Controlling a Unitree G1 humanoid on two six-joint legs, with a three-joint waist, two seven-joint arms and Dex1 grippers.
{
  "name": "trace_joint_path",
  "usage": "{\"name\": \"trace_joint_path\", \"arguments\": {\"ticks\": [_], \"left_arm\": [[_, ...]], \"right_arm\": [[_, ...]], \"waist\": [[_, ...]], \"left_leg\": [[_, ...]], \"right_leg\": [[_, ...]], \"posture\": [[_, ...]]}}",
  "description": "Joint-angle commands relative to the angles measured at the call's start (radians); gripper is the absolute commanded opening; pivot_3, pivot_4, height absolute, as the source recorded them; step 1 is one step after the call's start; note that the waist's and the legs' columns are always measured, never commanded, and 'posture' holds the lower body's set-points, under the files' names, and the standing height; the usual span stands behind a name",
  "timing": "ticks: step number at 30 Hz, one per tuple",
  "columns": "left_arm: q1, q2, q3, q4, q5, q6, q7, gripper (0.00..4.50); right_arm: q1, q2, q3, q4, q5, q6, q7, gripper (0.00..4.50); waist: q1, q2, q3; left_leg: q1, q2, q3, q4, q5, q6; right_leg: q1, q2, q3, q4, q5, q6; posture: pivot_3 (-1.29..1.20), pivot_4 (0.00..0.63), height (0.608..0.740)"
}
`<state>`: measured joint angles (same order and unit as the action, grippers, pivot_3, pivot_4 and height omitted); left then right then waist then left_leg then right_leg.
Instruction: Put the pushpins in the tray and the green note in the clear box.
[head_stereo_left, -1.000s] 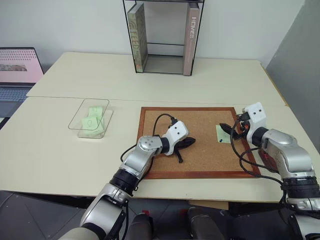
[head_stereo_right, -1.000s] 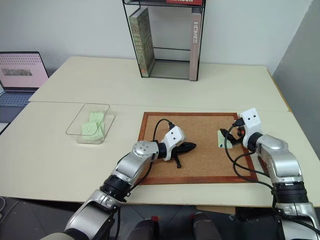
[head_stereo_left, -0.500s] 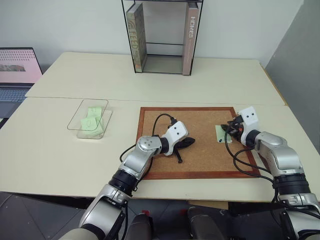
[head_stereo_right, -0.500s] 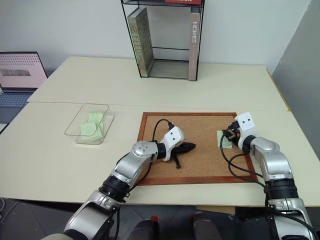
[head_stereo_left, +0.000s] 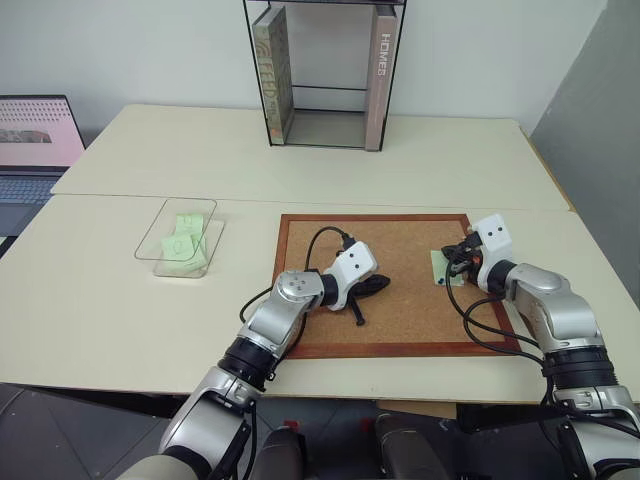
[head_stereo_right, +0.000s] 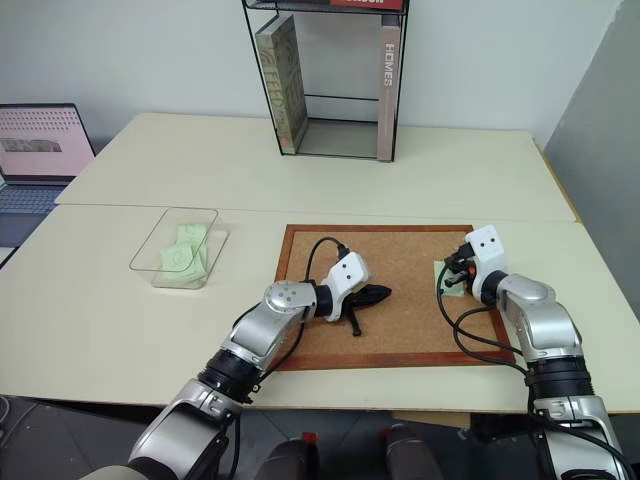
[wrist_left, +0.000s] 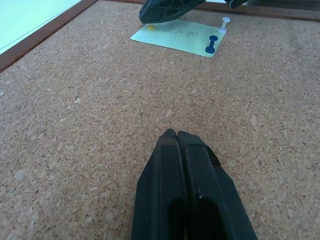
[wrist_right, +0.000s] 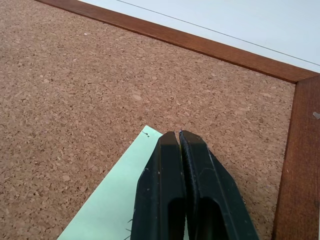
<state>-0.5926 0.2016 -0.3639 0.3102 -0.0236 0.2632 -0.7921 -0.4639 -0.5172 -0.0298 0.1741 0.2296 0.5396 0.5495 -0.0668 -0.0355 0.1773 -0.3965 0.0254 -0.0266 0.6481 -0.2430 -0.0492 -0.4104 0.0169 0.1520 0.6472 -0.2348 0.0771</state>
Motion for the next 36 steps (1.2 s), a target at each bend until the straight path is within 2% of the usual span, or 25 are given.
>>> {"name": "trace_joint_path", "arguments": {"ticks": [1, 13, 18, 22, 29, 35, 36], "left_arm": [[-0.002, 0.001, -0.009, 0.009, 0.037, 0.045, 0.030, 0.00], [0.002, -0.007, -0.019, 0.003, 0.042, 0.061, 0.034, 0.00], [0.018, -0.004, -0.025, -0.012, 0.045, 0.059, 0.034, 0.00], [0.018, -0.005, -0.027, -0.009, 0.050, 0.054, 0.032, 0.00], [0.007, -0.012, -0.031, 0.012, 0.056, 0.034, 0.023, 0.00], [0.000, -0.015, -0.032, 0.027, 0.062, 0.019, 0.017, 0.00], [-0.001, -0.015, -0.032, 0.029, 0.063, 0.017, 0.017, 0.00]], "right_arm": [[-0.014, -0.012, -0.072, -0.139, 0.044, 0.023, -0.011, 0.01], [0.053, -0.062, -0.154, -0.351, 0.086, 0.141, -0.033, 0.01], [0.222, -0.135, -0.292, -0.501, 0.105, 0.187, -0.036, 0.01], [0.399, -0.236, -0.330, -0.542, 0.041, 0.165, -0.007, 0.01], [0.573, -0.341, -0.316, -0.526, -0.050, 0.108, 0.023, 0.01], [0.618, -0.356, -0.299, -0.505, -0.080, 0.096, 0.033, 0.01], [0.624, -0.360, -0.296, -0.501, -0.086, 0.094, 0.036, 0.22]], "waist": [[0.000, 0.000, 0.000], [-0.004, 0.000, 0.000], [0.001, 0.000, 0.000], [0.005, 0.001, -0.001], [-0.004, 0.002, -0.001], [-0.009, 0.002, -0.002], [-0.008, 0.001, -0.002]], "left_leg": [[0.000, 0.000, 0.000, 0.000, 0.000, 0.000], [0.001, 0.000, 0.000, 0.000, 0.000, 0.000], [0.000, 0.000, -0.001, -0.001, 0.000, 0.000], [0.001, 0.000, -0.001, -0.001, 0.000, 0.000], [0.004, 0.000, 0.001, 0.000, 0.000, 0.000], [0.005, -0.001, 0.002, 0.000, 0.000, 0.001], [0.005, -0.001, 0.001, 0.000, 0.000, 0.001]], "right_leg": [[0.000, 0.000, 0.000, 0.000, 0.000, 0.000], [0.001, 0.000, 0.000, 0.000, 0.000, 0.000], [0.001, 0.000, -0.001, -0.002, 0.000, 0.000], [0.001, 0.000, 0.000, -0.002, 0.000, 0.000], [0.003, 0.000, 0.001, -0.001, -0.004, -0.006], [0.004, -0.001, 0.002, -0.002, -0.004, -0.006], [0.004, -0.001, 0.002, -0.002, -0.004, -0.006]], "posture": [[0.00, 0.150, 0.740], [0.00, 0.150, 0.740], [0.00, 0.150, 0.740], [0.00, 0.150, 0.740], [0.00, 0.150, 0.740], [0.00, 0.150, 0.740], [0.00, 0.150, 0.740]]}}
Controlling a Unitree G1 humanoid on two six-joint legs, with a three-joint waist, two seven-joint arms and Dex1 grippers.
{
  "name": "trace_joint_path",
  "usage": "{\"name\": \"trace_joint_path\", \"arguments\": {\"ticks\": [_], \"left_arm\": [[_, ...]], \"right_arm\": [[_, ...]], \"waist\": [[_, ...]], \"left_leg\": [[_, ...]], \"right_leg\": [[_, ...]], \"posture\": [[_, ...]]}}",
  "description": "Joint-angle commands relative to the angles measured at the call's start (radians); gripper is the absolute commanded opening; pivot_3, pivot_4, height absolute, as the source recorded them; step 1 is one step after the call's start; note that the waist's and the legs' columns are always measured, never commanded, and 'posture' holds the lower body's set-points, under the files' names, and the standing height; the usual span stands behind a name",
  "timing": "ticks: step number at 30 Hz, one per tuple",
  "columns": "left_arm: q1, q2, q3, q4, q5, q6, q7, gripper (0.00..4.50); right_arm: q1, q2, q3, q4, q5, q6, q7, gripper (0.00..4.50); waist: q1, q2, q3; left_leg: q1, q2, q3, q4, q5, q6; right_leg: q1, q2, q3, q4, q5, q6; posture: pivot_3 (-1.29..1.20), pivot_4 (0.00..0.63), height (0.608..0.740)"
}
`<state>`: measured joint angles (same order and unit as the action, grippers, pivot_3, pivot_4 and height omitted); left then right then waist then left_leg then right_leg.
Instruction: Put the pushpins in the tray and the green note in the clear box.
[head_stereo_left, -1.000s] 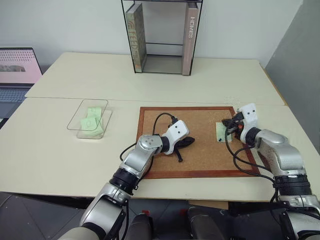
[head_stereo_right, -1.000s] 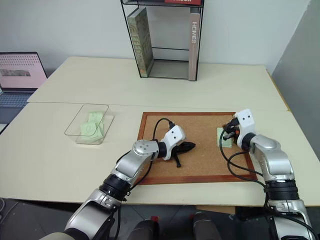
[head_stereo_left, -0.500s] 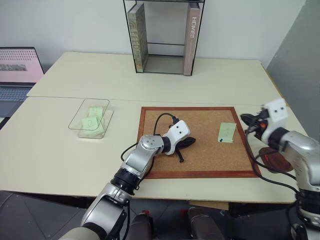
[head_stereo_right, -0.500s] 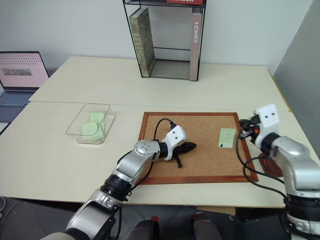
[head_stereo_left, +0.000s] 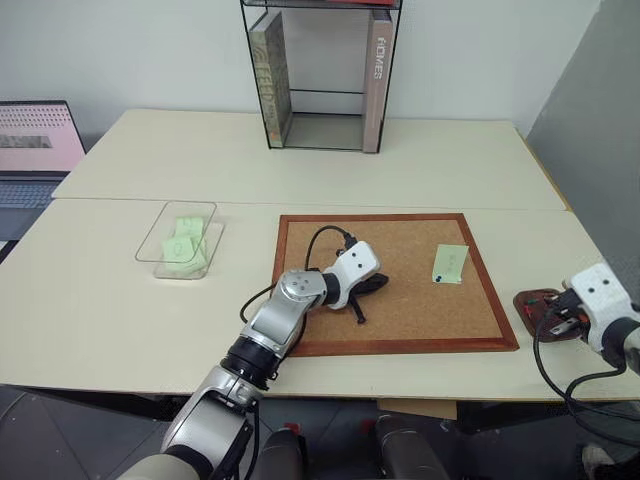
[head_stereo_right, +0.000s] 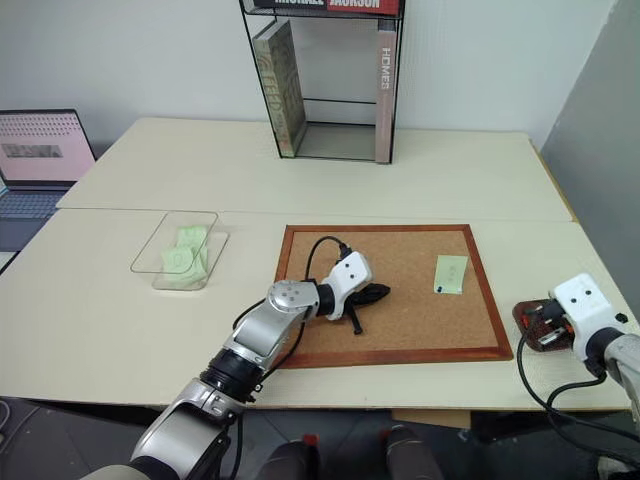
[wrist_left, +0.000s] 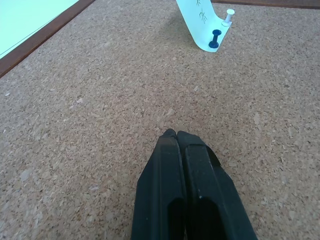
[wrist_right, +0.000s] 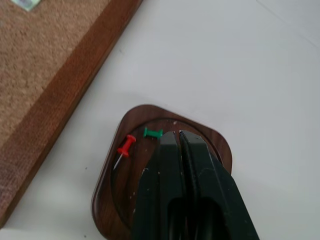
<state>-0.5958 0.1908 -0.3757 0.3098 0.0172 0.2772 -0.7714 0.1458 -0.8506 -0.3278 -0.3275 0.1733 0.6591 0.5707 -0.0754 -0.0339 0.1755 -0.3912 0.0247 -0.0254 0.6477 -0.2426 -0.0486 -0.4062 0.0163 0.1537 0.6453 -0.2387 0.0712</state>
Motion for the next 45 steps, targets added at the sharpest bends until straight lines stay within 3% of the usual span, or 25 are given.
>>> {"name": "trace_joint_path", "arguments": {"ticks": [1, 9, 15, 19, 31, 45], "left_arm": [[0.000, -0.005, -0.020, 0.033, 0.022, 0.001, -0.004, 0.00], [-0.006, -0.003, -0.018, 0.050, 0.026, -0.016, -0.004, 0.00], [-0.015, -0.003, -0.016, 0.067, 0.029, -0.029, -0.002, 0.00], [-0.018, -0.001, -0.015, 0.074, 0.028, -0.034, -0.004, 0.00], [-0.023, 0.003, -0.013, 0.076, 0.030, -0.033, -0.002, 0.00], [-0.016, 0.010, -0.009, 0.064, 0.031, -0.025, 0.005, 0.00]], "right_arm": [[0.016, -0.027, 0.003, 0.003, -0.031, -0.025, 0.017, 0.35], [-0.001, -0.007, -0.030, 0.010, -0.018, -0.003, 0.018, 2.09], [-0.040, 0.038, -0.143, -0.073, 0.111, 0.026, 0.055, 2.09], [-0.047, 0.084, -0.112, -0.169, 0.202, 0.038, 0.085, 2.09], [-0.161, 0.290, 0.153, -0.097, 0.086, -0.051, -0.093, 2.09], [-0.246, 0.359, 0.205, 0.044, 0.040, -0.093, -0.145, 2.09]], "waist": [[0.000, 0.000, 0.000], [0.001, 0.000, 0.000], [0.001, 0.000, 0.000], [0.001, 0.000, 0.000], [0.001, -0.001, 0.000], [-0.002, -0.001, -0.001]], "left_leg": [[0.000, 0.000, 0.000, 0.000, 0.000, 0.000], [0.000, 0.000, 0.000, 0.000, 0.000, 0.000], [0.000, 0.000, 0.000, 0.000, 0.000, 0.000], [0.000, 0.000, -0.001, 0.000, 0.000, 0.000], [-0.001, 0.000, -0.001, 0.000, 0.000, 0.000], [-0.001, 0.000, -0.001, -0.001, 0.000, 0.000]], "right_leg": [[0.000, 0.000, 0.000, 0.000, 0.000, 0.000], [0.000, 0.000, 0.000, 0.000, 0.000, 0.000], [0.000, 0.000, 0.000, 0.000, 0.000, 0.000], [0.000, 0.000, 0.000, 0.000, 0.000, 0.000], [0.000, 0.000, -0.001, -0.001, 0.000, 0.000], [0.000, 0.000, 0.000, -0.001, 0.000, 0.000]], "posture": [[0.00, 0.150, 0.740], [0.00, 0.150, 0.740], [0.00, 0.150, 0.740], [0.00, 0.150, 0.740], [0.00, 0.150, 0.740], [0.00, 0.150, 0.740]]}}
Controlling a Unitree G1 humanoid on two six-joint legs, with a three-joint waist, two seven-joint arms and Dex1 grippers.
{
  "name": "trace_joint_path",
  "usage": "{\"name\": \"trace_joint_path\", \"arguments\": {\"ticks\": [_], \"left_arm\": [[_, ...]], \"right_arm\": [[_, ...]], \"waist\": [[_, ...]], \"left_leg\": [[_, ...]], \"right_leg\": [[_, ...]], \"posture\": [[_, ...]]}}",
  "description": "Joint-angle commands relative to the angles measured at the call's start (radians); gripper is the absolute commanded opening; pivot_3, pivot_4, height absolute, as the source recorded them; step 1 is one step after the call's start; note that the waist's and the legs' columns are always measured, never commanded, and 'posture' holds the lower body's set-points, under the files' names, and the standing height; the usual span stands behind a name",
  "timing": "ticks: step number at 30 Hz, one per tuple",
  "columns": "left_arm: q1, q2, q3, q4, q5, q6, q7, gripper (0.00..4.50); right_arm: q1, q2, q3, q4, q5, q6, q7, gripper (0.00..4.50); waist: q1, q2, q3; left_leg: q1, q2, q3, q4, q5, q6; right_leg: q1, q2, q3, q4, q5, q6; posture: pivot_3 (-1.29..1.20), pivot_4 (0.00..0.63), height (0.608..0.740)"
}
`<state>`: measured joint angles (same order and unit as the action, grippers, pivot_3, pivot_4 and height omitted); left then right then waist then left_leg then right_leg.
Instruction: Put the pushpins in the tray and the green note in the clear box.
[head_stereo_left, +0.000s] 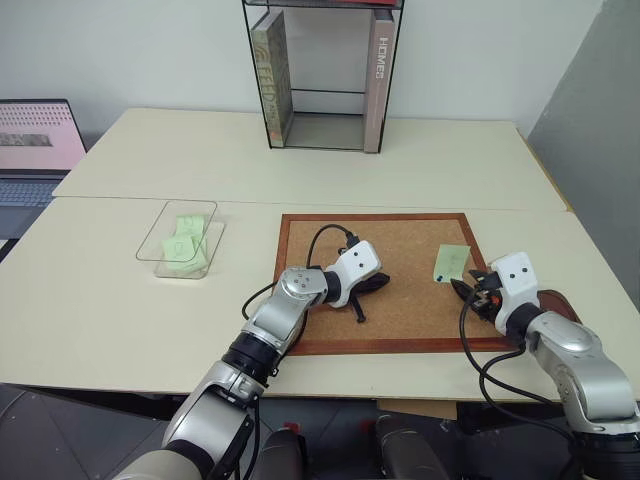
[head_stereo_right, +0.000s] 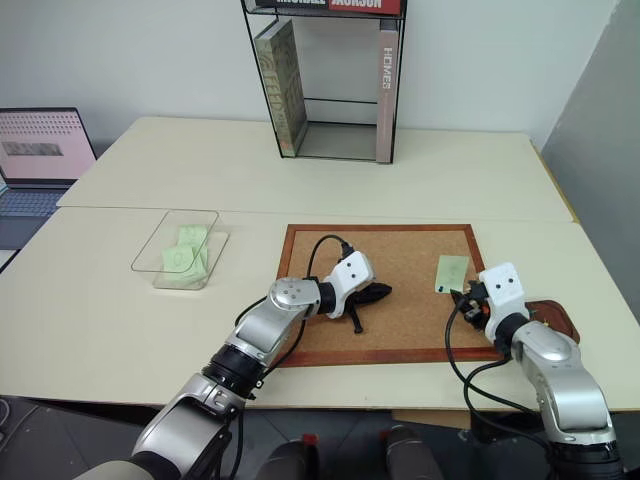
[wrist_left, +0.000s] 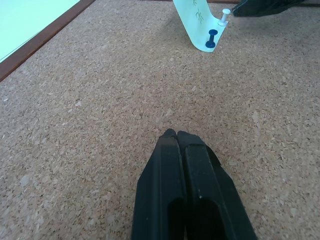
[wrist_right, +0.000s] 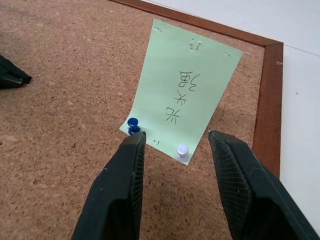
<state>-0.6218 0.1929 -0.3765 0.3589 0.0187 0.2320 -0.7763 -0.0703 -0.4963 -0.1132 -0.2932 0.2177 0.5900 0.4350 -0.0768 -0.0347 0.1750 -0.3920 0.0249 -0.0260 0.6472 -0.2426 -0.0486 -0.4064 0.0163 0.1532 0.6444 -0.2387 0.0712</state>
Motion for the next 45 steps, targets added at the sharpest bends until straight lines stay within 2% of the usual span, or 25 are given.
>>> {"name": "trace_joint_path", "arguments": {"ticks": [1, 2, 5, 13, 26, 32, 38, 42, 45], "left_arm": [[0.010, 0.008, -0.009, 0.014, 0.029, 0.021, 0.010, 0.00], [0.010, 0.008, -0.009, 0.013, 0.030, 0.021, 0.010, 0.00], [0.011, 0.009, -0.009, 0.012, 0.030, 0.022, 0.010, 0.00], [0.013, 0.013, -0.008, 0.008, 0.029, 0.022, 0.008, 0.00], [0.014, 0.020, -0.009, 0.002, 0.031, 0.027, 0.008, 0.00], [0.013, 0.019, -0.012, 0.002, 0.034, 0.030, 0.009, 0.00], [0.015, 0.022, -0.013, -0.005, 0.033, 0.034, 0.005, 0.00], [0.018, 0.021, -0.017, -0.008, 0.033, 0.035, 0.005, 0.00], [0.021, 0.022, -0.018, -0.013, 0.031, 0.037, 0.003, 0.00]], "right_arm": [[-0.032, 0.006, -0.010, 0.014, -0.003, -0.024, -0.010, 2.09], [-0.034, 0.006, -0.010, 0.021, -0.004, -0.023, -0.010, 2.09], [-0.040, 0.007, -0.011, 0.036, -0.004, -0.023, -0.011, 1.62], [-0.039, 0.005, -0.014, 0.037, 0.006, -0.012, -0.004, 0.08], [-0.026, 0.003, -0.060, -0.092, 0.068, -0.006, 0.003, 0.08], [-0.024, -0.017, -0.123, -0.179, 0.107, 0.045, -0.014, 0.08], [0.077, -0.132, -0.248, -0.184, 0.067, 0.069, 0.010, 0.08], [0.205, -0.244, -0.281, -0.130, -0.039, -0.014, 0.037, 0.08], [0.267, -0.278, -0.303, -0.090, -0.069, -0.045, 0.050, 0.08]], "waist": [[-0.001, 0.000, 0.000], [-0.001, 0.000, 0.000], [-0.001, 0.000, 0.000], [-0.001, 0.000, 0.000], [-0.006, 0.000, 0.000], [-0.006, 0.000, 0.000], [-0.004, 0.000, 0.000], [-0.006, -0.001, 0.000], [-0.006, -0.001, 0.001]], "left_leg": [[0.000, 0.000, 0.000, 0.000, 0.000, 0.000], [0.000, 0.000, 0.000, 0.000, 0.000, 0.000], [0.000, 0.000, 0.000, 0.000, 0.000, 0.000], [0.000, 0.000, 0.000, 0.000, 0.000, 0.000], [-0.001, 0.000, 0.000, -0.001, 0.000, 0.000], [-0.001, 0.000, 0.000, -0.001, 0.000, 0.000], [-0.001, 0.000, -0.001, -0.001, 0.000, 0.000], [-0.001, 0.000, 0.000, -0.001, 0.000, 0.000], [0.000, 0.000, 0.000, -0.001, 0.000, 0.000]], "right_leg": [[0.000, 0.000, 0.000, 0.000, 0.000, 0.000], [0.000, 0.000, 0.000, 0.000, 0.000, 0.000], [0.000, 0.000, 0.000, 0.000, 0.000, 0.000], [0.000, 0.000, 0.000, 0.000, 0.000, 0.000], [-0.001, 0.000, 0.000, 0.000, 0.000, 0.000], [-0.001, 0.000, 0.000, 0.000, 0.000, 0.000], [-0.001, 0.000, 0.000, -0.001, 0.000, 0.000], [-0.001, 0.000, 0.000, -0.001, 0.000, 0.000], [-0.001, 0.000, 0.000, -0.001, 0.000, -0.001]], "posture": [[0.00, 0.150, 0.740], [0.00, 0.150, 0.740], [0.00, 0.150, 0.740], [0.00, 0.150, 0.740], [0.00, 0.150, 0.740], [0.00, 0.150, 0.740], [0.00, 0.150, 0.740], [0.00, 0.150, 0.740], [0.00, 0.150, 0.740]]}}
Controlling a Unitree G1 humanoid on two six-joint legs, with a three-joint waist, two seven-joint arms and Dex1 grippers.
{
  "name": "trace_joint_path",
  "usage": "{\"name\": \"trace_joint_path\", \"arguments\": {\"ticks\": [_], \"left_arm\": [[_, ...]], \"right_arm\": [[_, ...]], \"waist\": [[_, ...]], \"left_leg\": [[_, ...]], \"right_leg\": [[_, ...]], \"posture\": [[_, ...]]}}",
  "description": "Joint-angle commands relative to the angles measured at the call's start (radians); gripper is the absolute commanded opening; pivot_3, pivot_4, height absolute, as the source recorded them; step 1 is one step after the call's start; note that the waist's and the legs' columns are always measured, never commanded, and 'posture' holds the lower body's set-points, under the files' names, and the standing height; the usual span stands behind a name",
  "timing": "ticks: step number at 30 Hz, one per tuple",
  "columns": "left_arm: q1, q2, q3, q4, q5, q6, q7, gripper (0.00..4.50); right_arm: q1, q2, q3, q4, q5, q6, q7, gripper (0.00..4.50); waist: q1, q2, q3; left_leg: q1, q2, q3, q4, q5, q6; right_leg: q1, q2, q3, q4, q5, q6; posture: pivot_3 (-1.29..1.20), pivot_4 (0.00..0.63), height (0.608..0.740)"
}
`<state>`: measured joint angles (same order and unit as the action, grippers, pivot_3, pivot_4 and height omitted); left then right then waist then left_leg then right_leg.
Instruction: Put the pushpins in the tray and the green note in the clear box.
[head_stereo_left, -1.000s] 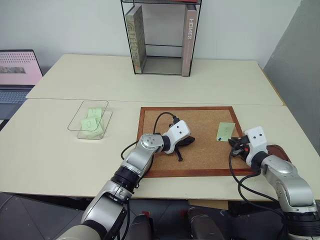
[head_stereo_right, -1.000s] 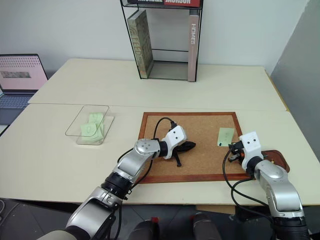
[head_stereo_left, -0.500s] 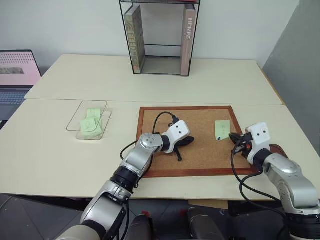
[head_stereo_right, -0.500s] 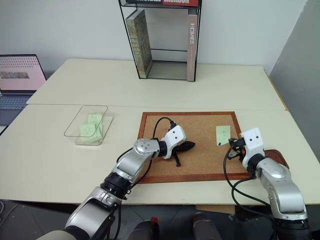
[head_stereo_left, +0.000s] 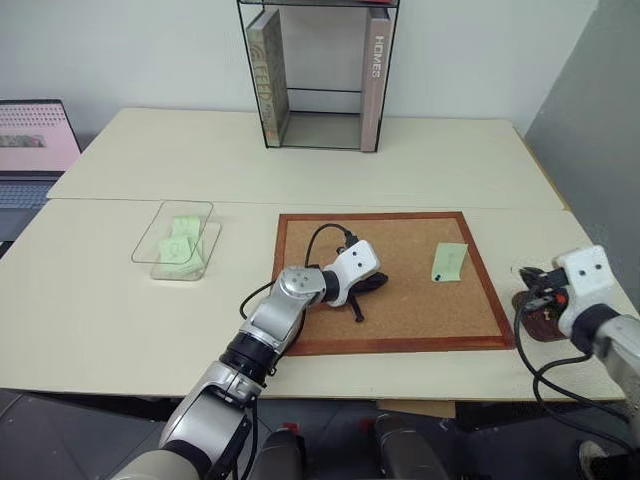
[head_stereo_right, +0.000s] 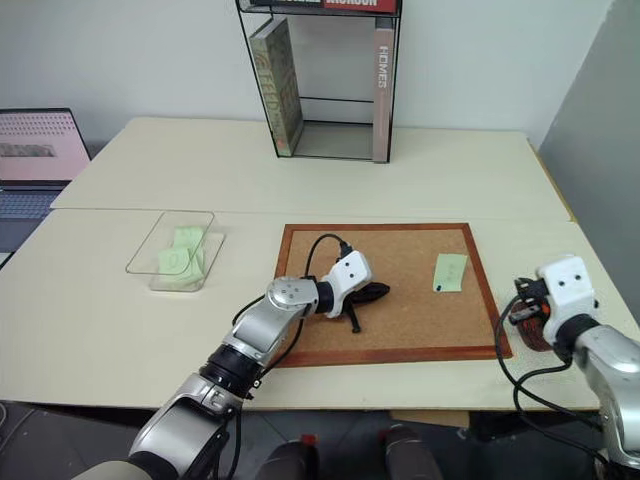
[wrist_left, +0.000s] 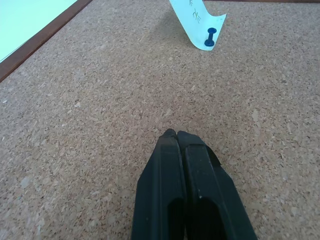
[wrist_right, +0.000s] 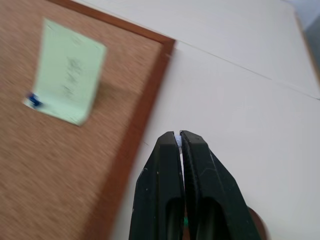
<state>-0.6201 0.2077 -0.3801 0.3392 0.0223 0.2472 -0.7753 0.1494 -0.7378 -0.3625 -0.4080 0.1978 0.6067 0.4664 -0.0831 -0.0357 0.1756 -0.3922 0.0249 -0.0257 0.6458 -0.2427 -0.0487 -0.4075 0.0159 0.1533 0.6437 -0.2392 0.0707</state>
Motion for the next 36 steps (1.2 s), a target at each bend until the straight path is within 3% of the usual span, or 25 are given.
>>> {"name": "trace_joint_path", "arguments": {"ticks": [1, 9, 19, 28, 31, 36], "left_arm": [[0.021, 0.009, -0.015, 0.005, 0.028, 0.022, 0.001, 0.00], [0.019, 0.008, -0.018, 0.004, 0.031, 0.023, -0.001, 0.00], [0.020, 0.011, -0.021, 0.000, 0.034, 0.024, -0.004, 0.00], [0.023, 0.014, -0.020, -0.001, 0.036, 0.021, -0.007, 0.00], [0.022, 0.015, -0.019, 0.001, 0.036, 0.018, -0.009, 0.00], [0.017, 0.014, -0.016, 0.005, 0.034, 0.012, -0.013, 0.00]], "right_arm": [[0.063, -0.048, -0.051, 0.038, -0.064, -0.078, 0.025, 0.08], [0.104, -0.049, -0.010, 0.087, -0.081, -0.091, 0.067, 0.08], [0.079, -0.035, -0.017, 0.101, -0.075, -0.083, 0.070, 1.94], [-0.003, -0.029, -0.163, -0.011, 0.108, 0.027, 0.126, 1.94], [-0.032, 0.002, -0.083, -0.100, 0.179, 0.013, 0.166, 1.94], [-0.080, 0.047, 0.098, -0.116, 0.167, 0.003, 0.162, 1.94]], "waist": [[0.000, 0.000, 0.000], [-0.002, 0.000, 0.000], [-0.001, 0.000, 0.000], [-0.002, 0.000, 0.000], [-0.002, 0.000, 0.000], [-0.002, 0.000, 0.000]], "left_leg": [[0.000, 0.000, 0.000, 0.000, 0.000, 0.000], [0.001, 0.000, 0.001, 0.000, 0.000, 0.000], [0.000, 0.000, 0.000, 0.000, 0.000, 0.000], [0.000, 0.000, 0.000, 0.000, 0.000, 0.000], [0.000, 0.000, 0.000, 0.000, 0.000, 0.000], [-0.001, 0.000, 0.000, 0.000, 0.000, 0.000]], "right_leg": [[0.000, 0.000, 0.000, 0.000, 0.000, 0.000], [0.000, 0.000, 0.000, -0.001, 0.000, 0.000], [0.000, 0.000, 0.000, -0.001, 0.000, 0.000], [0.000, 0.000, 0.000, -0.001, 0.000, 0.000], [0.000, 0.000, 0.000, -0.001, 0.000, 0.000], [0.000, 0.000, 0.000, -0.001, 0.000, 0.000]], "posture": [[0.00, 0.150, 0.740], [0.00, 0.150, 0.740], [0.00, 0.150, 0.740], [0.00, 0.150, 0.740], [0.00, 0.150, 0.740], [0.00, 0.150, 0.740]]}}
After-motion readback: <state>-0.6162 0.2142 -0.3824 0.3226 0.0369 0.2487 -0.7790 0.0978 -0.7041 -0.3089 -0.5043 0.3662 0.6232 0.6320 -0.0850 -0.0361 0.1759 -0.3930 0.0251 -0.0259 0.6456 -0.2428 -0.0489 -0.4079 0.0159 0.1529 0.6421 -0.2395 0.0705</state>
